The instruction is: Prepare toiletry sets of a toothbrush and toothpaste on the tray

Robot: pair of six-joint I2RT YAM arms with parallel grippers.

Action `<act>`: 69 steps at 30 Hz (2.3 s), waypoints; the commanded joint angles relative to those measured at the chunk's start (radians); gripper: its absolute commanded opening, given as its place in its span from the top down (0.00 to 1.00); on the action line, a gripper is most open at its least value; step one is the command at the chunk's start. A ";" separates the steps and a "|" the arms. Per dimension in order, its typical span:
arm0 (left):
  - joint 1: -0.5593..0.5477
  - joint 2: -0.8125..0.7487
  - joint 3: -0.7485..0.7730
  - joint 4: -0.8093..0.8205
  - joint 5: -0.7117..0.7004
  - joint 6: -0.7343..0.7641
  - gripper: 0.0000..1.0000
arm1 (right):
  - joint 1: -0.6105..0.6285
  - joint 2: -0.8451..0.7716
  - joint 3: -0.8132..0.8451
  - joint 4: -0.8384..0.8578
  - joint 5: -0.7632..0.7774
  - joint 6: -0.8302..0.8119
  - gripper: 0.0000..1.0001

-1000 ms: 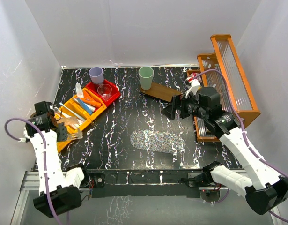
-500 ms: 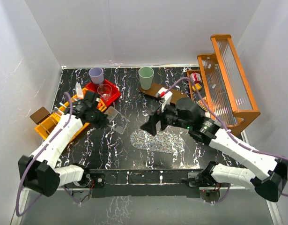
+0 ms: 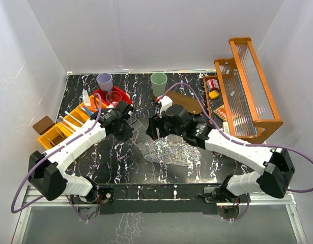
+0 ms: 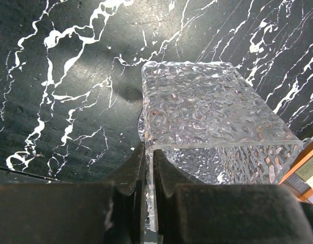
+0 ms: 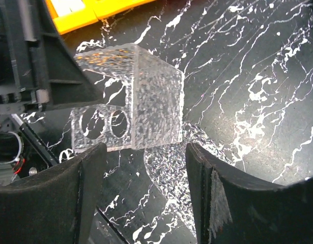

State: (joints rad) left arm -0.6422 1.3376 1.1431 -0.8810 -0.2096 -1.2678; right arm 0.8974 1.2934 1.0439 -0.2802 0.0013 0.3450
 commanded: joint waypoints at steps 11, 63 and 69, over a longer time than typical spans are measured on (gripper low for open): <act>-0.033 0.019 0.055 -0.066 -0.079 0.037 1.00 | 0.026 0.196 0.134 0.072 0.024 0.025 0.51; -0.024 -0.316 -0.114 0.436 0.172 0.589 0.04 | -0.737 0.522 0.049 0.610 -0.129 0.501 1.00; -0.024 -0.307 -0.114 0.440 0.180 0.594 0.04 | -0.760 0.548 0.035 0.621 -0.124 0.500 0.91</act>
State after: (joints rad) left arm -0.6704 1.0454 1.0443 -0.4511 -0.0437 -0.6930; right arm 0.1539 1.8362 1.0634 0.2539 -0.1493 0.8459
